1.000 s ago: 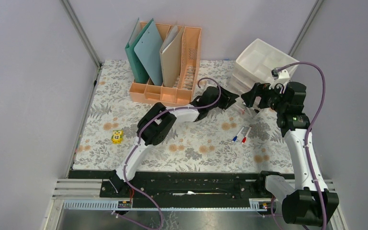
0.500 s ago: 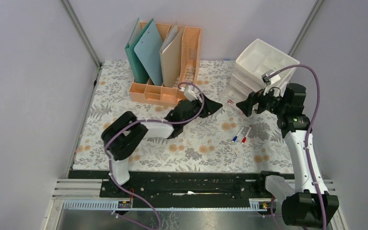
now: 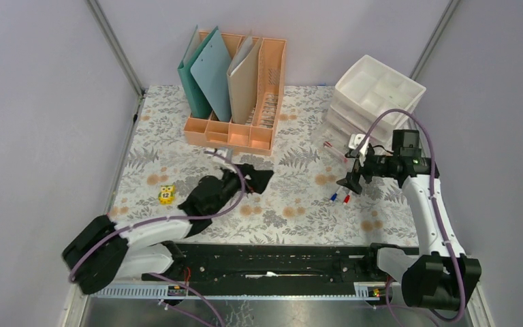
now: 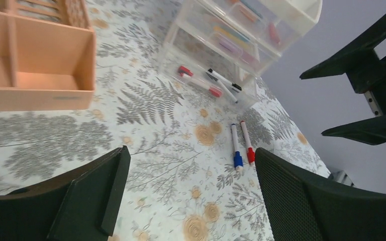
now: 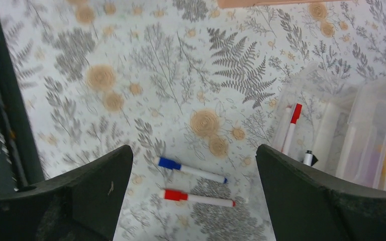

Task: Organize the desk
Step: Pick up the stationery from the center of the board.

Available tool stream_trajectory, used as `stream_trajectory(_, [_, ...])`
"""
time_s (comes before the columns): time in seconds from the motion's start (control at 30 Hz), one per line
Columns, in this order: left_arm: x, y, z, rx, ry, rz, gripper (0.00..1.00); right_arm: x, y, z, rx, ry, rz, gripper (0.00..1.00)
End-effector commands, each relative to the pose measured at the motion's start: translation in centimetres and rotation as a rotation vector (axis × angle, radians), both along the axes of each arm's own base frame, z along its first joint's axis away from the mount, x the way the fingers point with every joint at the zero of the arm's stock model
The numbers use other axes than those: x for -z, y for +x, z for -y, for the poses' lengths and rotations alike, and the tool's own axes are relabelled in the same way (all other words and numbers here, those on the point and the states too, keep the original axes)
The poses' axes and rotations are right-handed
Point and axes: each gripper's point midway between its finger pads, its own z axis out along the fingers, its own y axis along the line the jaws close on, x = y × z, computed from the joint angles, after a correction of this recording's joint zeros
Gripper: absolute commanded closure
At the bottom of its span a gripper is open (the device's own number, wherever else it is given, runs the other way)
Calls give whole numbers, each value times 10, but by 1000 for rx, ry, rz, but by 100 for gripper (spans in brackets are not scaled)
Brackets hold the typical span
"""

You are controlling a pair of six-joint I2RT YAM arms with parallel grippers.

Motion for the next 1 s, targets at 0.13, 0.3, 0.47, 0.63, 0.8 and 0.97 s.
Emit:
stream_trajectory(0.13, [9,-21,-68,-157,8,61,1,66,-5,16,-365,-443,76,0])
stream_trajectory(0.3, [12,-44,-70,-75,-52,72,1,113,6,26,-502,-650,39,0])
stream_trajectory(0.47, [22,-56,-72,-39,-68,49,1,136,24,28,-543,-719,-33,16])
stream_trajectory(0.63, [26,-60,-74,-30,-73,38,1,157,24,25,-561,-745,-109,30])
stream_trajectory(0.8, [27,-61,-74,-29,-71,37,1,176,20,22,-582,-768,-142,38])
stream_trajectory(0.97, [28,-60,-72,-26,-66,34,1,185,17,20,-598,-773,-166,50])
